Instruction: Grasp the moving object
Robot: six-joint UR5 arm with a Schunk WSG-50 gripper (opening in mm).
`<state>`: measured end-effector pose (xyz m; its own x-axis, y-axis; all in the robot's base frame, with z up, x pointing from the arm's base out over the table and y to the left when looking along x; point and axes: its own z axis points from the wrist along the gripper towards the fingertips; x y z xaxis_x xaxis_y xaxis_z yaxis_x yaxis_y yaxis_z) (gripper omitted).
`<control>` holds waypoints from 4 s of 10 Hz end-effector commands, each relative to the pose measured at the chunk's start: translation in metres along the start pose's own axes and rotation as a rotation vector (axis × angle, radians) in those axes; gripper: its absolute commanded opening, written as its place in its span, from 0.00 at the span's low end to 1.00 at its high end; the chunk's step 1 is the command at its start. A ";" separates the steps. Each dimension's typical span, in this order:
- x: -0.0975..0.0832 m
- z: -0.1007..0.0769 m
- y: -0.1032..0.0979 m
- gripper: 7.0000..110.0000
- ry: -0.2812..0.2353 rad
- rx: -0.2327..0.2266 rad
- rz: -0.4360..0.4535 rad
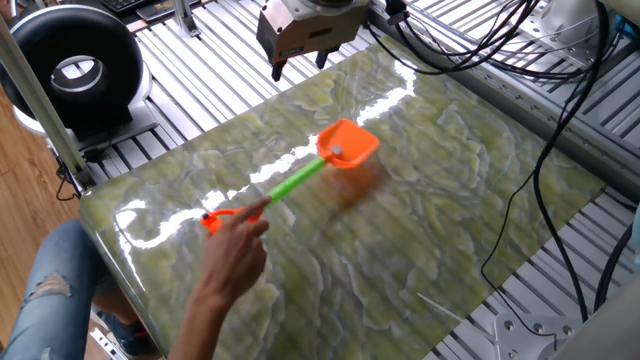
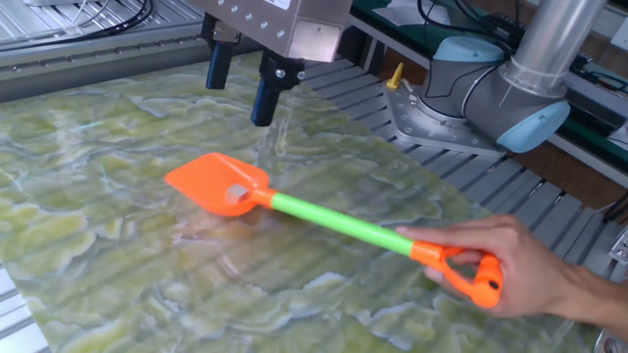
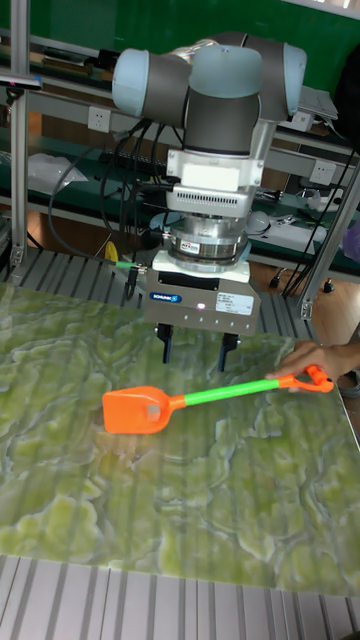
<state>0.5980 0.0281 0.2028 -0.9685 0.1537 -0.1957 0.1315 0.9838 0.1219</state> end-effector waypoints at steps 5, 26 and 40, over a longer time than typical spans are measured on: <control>0.013 -0.007 -0.025 0.00 0.051 0.101 -0.031; 0.056 0.006 -0.027 0.00 0.241 0.093 -0.126; 0.049 0.006 -0.030 0.00 0.212 0.108 -0.157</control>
<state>0.5339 0.0106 0.1831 -0.9981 -0.0043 0.0609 -0.0035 0.9999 0.0130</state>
